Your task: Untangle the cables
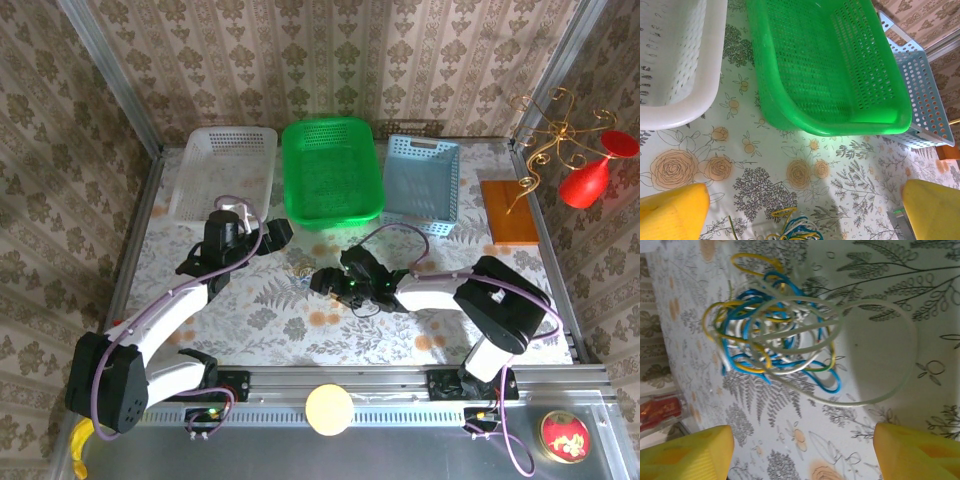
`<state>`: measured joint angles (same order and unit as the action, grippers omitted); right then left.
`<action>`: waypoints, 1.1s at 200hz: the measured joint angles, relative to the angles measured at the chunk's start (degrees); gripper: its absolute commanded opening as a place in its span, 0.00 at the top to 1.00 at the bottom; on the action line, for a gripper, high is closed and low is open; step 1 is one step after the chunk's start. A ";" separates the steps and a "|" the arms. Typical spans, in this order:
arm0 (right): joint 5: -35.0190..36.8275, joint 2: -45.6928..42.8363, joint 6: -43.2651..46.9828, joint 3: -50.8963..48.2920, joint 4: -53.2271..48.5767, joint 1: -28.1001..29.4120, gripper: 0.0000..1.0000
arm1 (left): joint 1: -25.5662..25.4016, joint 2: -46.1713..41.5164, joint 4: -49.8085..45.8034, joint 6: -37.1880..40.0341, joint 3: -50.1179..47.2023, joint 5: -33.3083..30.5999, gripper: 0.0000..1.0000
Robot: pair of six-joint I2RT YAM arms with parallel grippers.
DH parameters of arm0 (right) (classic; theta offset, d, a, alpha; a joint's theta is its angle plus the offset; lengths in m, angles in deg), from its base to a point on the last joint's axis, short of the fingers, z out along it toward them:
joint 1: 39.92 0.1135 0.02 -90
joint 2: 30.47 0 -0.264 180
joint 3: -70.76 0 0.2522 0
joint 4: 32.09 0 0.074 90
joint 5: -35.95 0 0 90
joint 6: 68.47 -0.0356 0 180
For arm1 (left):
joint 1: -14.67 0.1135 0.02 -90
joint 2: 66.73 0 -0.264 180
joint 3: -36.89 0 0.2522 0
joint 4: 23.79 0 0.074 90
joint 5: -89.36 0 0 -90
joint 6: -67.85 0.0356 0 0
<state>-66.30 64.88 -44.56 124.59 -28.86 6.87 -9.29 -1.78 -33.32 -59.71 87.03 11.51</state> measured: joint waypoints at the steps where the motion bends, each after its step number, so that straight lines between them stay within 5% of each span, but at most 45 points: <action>1: 0.00 0.09 0.02 0.00 0.02 -0.04 0.27 | 0.02 0.00 0.00 0.00 0.00 0.00 0.00; 220: -1.33 4.33 -5.05 1.14 12.26 -9.51 0.44 | 0.02 0.00 0.00 0.00 -0.02 0.02 0.00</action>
<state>-67.63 69.21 -49.61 125.73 -16.60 -2.64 -9.27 -1.78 -33.32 -59.71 87.01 11.53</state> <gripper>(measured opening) 0.561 0.999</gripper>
